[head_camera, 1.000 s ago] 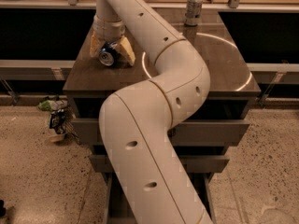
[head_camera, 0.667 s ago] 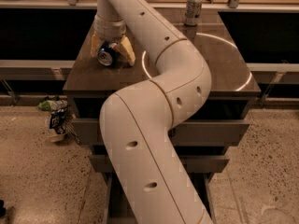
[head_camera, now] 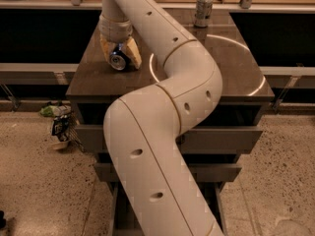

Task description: Place pepsi can into bottom drawer

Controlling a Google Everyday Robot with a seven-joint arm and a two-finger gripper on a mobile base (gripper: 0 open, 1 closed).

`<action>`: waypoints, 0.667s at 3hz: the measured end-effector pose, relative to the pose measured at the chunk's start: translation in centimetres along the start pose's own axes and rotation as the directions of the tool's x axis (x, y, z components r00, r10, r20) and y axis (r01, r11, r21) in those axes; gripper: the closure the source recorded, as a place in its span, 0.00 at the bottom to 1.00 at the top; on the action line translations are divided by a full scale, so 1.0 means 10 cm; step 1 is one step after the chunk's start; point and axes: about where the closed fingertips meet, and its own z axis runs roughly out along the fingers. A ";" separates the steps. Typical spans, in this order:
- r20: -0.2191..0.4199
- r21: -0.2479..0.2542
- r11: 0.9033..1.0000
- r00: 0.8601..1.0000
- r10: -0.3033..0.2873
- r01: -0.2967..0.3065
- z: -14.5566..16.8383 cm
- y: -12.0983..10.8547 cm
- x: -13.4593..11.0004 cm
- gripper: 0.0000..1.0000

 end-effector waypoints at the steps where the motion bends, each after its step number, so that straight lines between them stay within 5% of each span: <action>1: 0.000 0.000 1.000 1.000 0.000 0.000 -0.01 0.00 0.00 0.74; 2: -0.004 -0.008 1.000 1.000 0.005 -0.005 -0.03 0.00 -0.01 1.00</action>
Offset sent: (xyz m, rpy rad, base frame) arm -0.1940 -0.0980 0.2476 -0.0467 0.0318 -0.2496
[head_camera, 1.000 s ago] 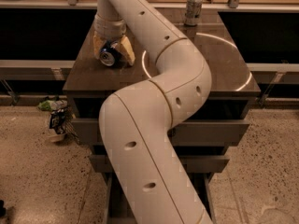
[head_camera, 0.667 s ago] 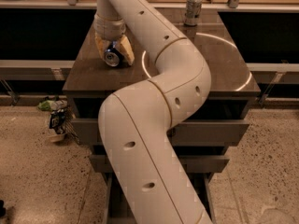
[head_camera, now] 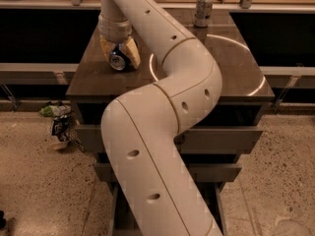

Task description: Place pepsi can into bottom drawer

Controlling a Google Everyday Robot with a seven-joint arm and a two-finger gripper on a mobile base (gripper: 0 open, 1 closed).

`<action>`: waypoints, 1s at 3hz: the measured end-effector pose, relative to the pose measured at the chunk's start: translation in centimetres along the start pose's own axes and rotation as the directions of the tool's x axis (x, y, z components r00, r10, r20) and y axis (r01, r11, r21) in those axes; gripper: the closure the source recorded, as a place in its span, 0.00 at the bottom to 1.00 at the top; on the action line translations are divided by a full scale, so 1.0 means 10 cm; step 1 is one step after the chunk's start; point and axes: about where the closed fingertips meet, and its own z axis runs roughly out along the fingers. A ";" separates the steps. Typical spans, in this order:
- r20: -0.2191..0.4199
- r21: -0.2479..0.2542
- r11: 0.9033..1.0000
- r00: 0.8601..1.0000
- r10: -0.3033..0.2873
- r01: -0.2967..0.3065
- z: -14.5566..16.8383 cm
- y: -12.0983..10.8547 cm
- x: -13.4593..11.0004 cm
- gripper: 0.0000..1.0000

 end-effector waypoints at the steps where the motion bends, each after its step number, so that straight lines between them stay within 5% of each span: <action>1: -0.058 0.006 1.000 0.998 0.019 -0.019 -0.62 0.03 -0.18 1.00; 2: -0.137 0.117 0.993 0.990 0.014 0.002 -1.12 -0.10 -0.20 1.00; 3: -0.137 0.117 0.993 0.990 0.014 0.002 -1.12 -0.10 -0.20 1.00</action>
Offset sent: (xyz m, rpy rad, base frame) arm -0.0183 -0.0091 0.0471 -0.0144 -0.0383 -0.0282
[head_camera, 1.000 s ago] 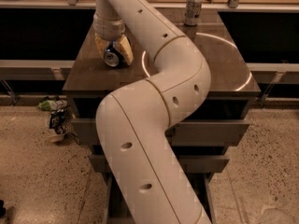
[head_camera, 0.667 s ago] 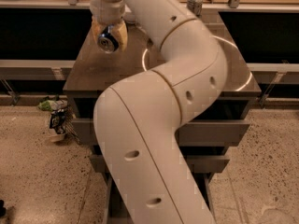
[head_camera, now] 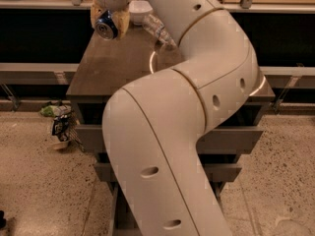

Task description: Place pepsi can into bottom drawer

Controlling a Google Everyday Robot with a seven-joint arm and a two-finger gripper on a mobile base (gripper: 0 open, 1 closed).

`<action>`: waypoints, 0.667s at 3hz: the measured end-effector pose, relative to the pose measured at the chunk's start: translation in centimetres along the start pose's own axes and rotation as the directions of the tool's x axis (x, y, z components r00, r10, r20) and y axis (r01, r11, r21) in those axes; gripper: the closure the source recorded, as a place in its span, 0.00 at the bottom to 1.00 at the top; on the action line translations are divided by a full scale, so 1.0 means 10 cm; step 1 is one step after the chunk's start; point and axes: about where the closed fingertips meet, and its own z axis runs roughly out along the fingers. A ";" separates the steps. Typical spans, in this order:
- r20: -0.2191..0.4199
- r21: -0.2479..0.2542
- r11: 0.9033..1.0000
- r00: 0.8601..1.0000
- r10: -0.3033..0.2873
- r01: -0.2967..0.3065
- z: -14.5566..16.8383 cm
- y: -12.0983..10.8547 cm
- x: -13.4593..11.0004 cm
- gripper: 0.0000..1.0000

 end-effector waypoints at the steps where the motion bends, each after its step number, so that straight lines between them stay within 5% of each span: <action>1: 0.014 -0.013 1.000 1.000 0.004 -0.004 -0.06 -0.04 -0.17 1.00; 2: 0.059 0.021 0.999 0.998 -0.027 0.025 -0.22 -0.13 -0.58 1.00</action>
Offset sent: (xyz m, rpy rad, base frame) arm -0.1695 0.0445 0.0067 0.0741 0.1303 0.1591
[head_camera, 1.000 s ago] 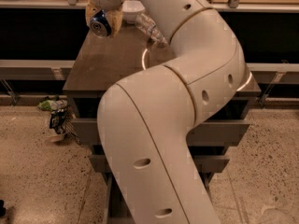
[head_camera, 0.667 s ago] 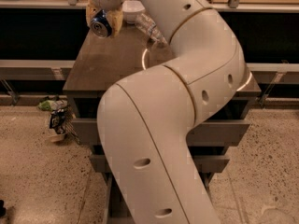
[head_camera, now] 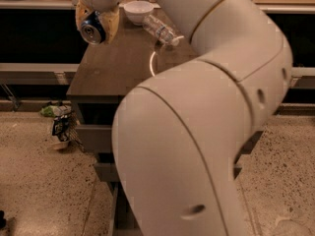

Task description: Place pepsi can into bottom drawer

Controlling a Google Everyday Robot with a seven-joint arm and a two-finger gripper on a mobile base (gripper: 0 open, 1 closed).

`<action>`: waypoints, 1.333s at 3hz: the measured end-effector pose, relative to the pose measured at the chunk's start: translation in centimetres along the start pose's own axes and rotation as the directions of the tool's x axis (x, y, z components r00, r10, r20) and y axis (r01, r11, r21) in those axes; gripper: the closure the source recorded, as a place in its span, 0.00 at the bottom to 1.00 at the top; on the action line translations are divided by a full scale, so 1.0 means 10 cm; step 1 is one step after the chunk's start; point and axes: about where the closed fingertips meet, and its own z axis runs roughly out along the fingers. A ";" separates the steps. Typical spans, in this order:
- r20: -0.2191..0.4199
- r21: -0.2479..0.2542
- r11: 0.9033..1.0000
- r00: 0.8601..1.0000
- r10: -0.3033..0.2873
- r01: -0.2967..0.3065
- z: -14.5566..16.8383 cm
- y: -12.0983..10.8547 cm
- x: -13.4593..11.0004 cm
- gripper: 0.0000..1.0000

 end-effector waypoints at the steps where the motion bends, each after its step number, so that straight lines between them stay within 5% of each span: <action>1: 0.038 0.098 0.995 0.999 -0.025 0.021 -0.21 -0.15 -0.54 1.00; 2: 0.093 0.173 0.985 0.996 -0.011 -0.005 -0.29 -0.15 -1.06 1.00; 3: 0.155 0.191 0.978 0.986 0.056 -0.085 -0.27 0.09 -1.53 1.00; 4: 0.182 0.131 0.987 0.981 0.068 -0.093 -0.03 0.28 -1.65 1.00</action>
Offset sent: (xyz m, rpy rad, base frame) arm -0.1896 0.0435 -0.0232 0.2424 0.1732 0.0446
